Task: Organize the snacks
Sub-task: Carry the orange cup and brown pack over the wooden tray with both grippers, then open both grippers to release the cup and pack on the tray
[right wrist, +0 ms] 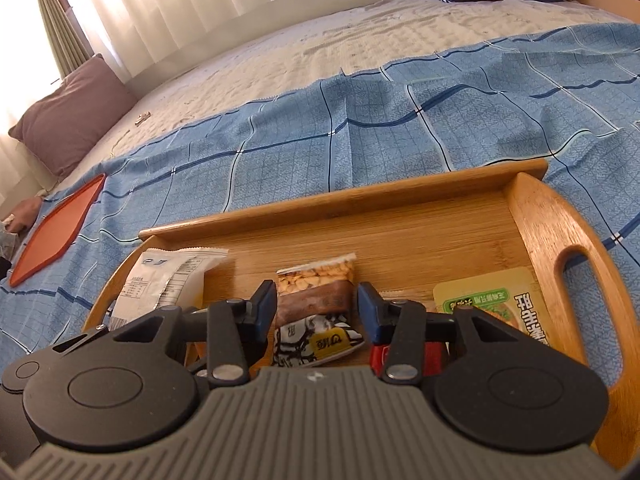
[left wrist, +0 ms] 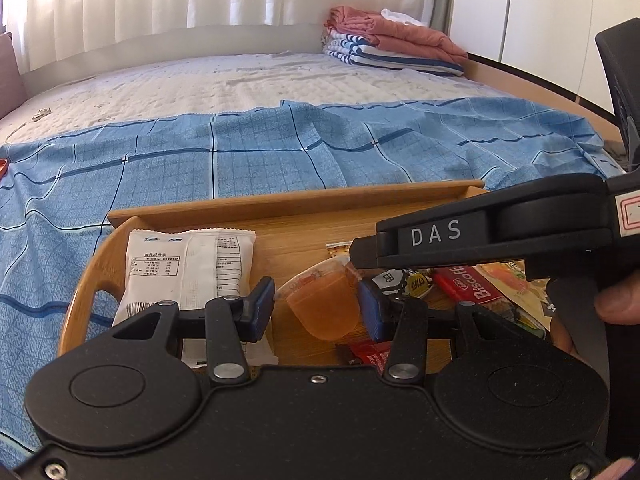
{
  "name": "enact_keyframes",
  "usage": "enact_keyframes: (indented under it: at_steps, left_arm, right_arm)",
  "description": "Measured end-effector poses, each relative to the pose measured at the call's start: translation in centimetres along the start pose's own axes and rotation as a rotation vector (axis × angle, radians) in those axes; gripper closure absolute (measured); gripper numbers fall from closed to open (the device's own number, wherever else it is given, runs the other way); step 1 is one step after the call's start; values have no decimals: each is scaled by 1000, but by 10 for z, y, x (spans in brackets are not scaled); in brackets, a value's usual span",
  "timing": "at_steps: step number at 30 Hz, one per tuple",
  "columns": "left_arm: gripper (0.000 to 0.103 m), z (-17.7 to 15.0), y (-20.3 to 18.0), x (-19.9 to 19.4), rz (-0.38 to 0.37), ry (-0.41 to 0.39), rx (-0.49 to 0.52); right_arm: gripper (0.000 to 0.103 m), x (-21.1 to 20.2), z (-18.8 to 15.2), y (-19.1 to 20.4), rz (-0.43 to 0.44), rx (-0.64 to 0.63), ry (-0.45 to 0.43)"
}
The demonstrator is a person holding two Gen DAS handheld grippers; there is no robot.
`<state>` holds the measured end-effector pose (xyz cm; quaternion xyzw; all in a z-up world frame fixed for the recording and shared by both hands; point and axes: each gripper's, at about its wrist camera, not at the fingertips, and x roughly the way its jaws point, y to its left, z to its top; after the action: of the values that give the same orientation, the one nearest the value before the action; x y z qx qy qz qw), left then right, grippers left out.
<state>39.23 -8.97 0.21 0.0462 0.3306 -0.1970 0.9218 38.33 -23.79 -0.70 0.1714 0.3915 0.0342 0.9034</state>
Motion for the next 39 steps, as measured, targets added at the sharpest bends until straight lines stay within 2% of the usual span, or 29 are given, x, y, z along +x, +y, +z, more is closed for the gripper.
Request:
enact_keyframes:
  at_steps: [5,10,13,16,26,39]
  left_arm:
    - [55,-1,-1,0,6,3,-6]
    - [32,1,-6,-11,13,-17,-6]
    - [26,2,-11,-21,35,-25,1]
    - [17,0,-18,-37,49,-43,14]
    - [10,-13,-31,-101,71,-53,-12]
    - [5,-57,-63,-199,40,-104,16]
  right_arm:
    - [52,-2,0,-2,-4,12,-5]
    - [51,-14,0,-2,7,18,-20]
    - [51,-27,0,-1,11,9,-36]
    - [43,-42,-1,-3,12,2,-53]
    - [34,-106,-24,-9,-5,-39,-99]
    - [19,-198,-88,-10,12,-127,-171]
